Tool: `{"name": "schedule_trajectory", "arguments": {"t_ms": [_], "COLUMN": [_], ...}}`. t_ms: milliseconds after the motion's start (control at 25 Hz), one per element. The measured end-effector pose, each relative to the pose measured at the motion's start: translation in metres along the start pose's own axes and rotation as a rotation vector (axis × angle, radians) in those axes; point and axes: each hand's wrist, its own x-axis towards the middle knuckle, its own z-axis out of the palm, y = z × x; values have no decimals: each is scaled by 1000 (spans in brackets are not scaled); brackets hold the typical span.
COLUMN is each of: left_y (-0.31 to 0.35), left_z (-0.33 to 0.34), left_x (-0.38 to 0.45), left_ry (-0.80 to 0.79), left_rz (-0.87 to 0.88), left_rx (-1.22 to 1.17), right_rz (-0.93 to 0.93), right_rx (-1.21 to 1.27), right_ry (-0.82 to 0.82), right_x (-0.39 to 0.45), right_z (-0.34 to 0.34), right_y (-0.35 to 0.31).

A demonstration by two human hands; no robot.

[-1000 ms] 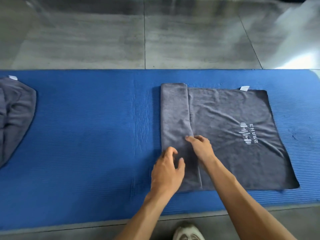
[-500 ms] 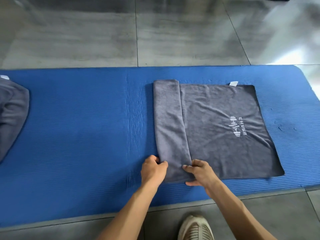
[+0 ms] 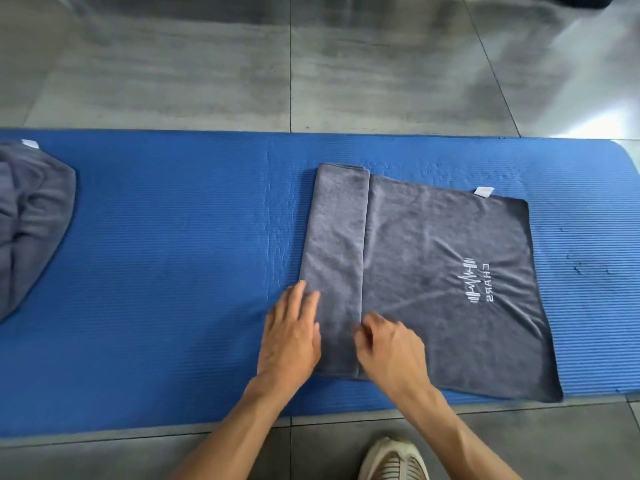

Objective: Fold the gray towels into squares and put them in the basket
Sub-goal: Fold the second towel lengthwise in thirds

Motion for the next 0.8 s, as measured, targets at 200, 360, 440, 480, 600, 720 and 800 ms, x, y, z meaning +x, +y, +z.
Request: {"name": "schedule_trajectory", "arguments": {"t_ms": [200,360,440,480,600,720,800], "left_y": [1,-14,-19,-19,-18,-19,-18], "left_z": [15,25,31,31,33,34,35], "left_x": [27,25,24,24,24,23,24], "left_ry": [-378,-323,-280,-267,-268,-260,-263], "left_rz": [348,395,429,443,416,406,406], "left_rx": [266,253,255,260,245,229,225], "right_rz": [-377,-434,-435,-416,-309,-202,-176], "right_rx": [190,31,-76,-106,-143,-138,-134], "right_ry": [131,13,-25,-17,5,1,5], "right_x": [53,117,147,161,204,240,254], "right_z": [25,37,35,33,31,30,28], "right_y": [-12,-8,-10,-12,-24,-33,-36]}}
